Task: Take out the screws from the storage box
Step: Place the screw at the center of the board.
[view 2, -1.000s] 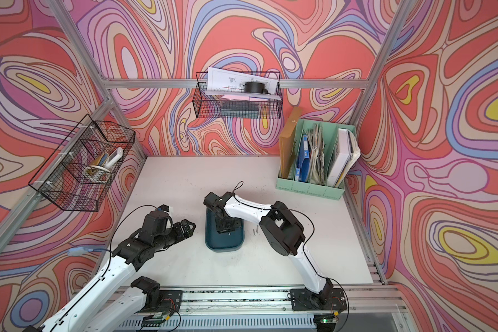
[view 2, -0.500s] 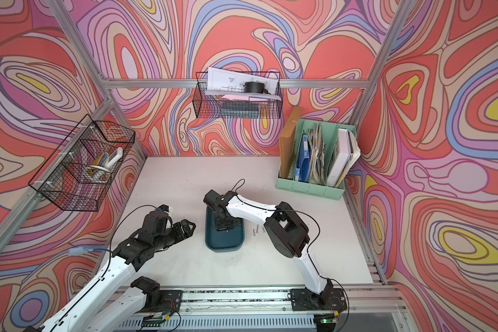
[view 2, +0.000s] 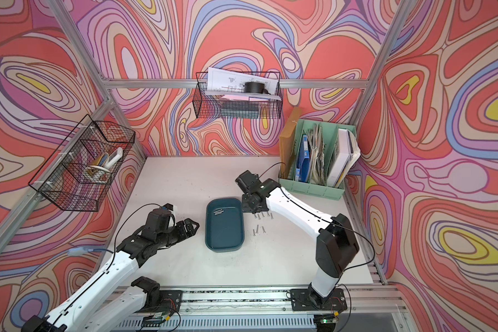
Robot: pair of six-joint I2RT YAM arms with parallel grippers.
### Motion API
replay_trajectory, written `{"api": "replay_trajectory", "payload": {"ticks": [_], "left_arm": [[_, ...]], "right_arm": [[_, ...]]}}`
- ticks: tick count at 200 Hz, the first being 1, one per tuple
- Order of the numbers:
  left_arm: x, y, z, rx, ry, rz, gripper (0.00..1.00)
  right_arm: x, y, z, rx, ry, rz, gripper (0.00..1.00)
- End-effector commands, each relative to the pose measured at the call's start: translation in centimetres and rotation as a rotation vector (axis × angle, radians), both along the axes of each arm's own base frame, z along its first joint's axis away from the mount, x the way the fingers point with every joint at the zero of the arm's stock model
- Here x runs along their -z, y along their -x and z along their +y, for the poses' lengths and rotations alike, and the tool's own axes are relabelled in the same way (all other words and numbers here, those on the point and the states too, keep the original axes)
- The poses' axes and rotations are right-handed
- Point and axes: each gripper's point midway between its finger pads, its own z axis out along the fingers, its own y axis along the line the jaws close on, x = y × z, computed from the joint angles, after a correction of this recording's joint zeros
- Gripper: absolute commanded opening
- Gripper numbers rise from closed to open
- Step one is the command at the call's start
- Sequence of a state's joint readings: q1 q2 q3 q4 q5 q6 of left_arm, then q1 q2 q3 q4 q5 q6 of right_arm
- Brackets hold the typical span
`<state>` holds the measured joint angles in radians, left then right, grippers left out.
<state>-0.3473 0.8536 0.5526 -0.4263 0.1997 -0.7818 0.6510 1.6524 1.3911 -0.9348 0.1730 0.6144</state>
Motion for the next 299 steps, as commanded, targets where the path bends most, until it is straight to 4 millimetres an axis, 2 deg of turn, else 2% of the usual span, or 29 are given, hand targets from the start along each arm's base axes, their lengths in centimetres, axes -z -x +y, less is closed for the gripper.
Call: {"api": "replay_trajectory", "payload": {"ticks": [1,19,72,114,126,147,151,192,218,252,256,279,299], "left_arm": [[-1.4,-0.8,-0.8,0.030,0.025,-0.044,0.80],[-1.2,-0.9,-0.9,0.028,0.030,-0.042,0.80],[-0.7,-0.8,-1.2,0.036,0.040,-0.022,0.80],[-0.5,-0.8,-1.3,0.042,0.045,-0.016,0.80],[-0.5,-0.9,-1.4,0.041,0.048,-0.015,0.80],[-0.5,-0.8,-1.4,0.041,0.048,-0.013,0.80],[-0.5,-0.7,-1.4,0.041,0.047,-0.012,0.80],[-0.4,-0.7,-1.2,0.035,0.041,-0.013,0.80],[-0.3,-0.6,-1.2,0.037,0.041,-0.009,0.80],[-0.5,-0.5,-1.0,0.034,0.027,-0.013,0.80],[-0.6,-0.6,-0.9,0.033,0.026,-0.015,0.80],[-0.8,-0.6,-0.9,0.033,0.025,-0.020,0.80],[-0.9,-0.7,-1.0,0.035,0.027,-0.020,0.80]], "right_arm": [[2.4,0.8,-4.6,0.054,0.084,0.041,0.00],[4.6,1.2,-6.0,0.063,0.094,0.082,0.00],[10.5,1.9,-5.1,0.025,0.089,0.199,0.00],[11.9,2.3,-4.8,0.022,0.068,0.225,0.00],[12.0,2.3,-4.7,0.020,0.061,0.223,0.03],[12.1,2.3,-4.7,0.022,0.063,0.224,0.05],[12.9,2.5,-4.9,0.023,0.078,0.246,0.05],[13.8,3.0,-5.3,0.031,0.100,0.274,0.05],[13.9,3.2,-5.4,0.035,0.105,0.281,0.06],[12.8,3.0,-5.2,0.037,0.080,0.255,0.16],[11.7,2.7,-4.9,0.037,0.062,0.226,0.17],[9.1,2.0,-4.5,0.037,0.030,0.177,0.22],[6.2,1.3,-4.2,0.046,-0.008,0.123,0.23]]}}
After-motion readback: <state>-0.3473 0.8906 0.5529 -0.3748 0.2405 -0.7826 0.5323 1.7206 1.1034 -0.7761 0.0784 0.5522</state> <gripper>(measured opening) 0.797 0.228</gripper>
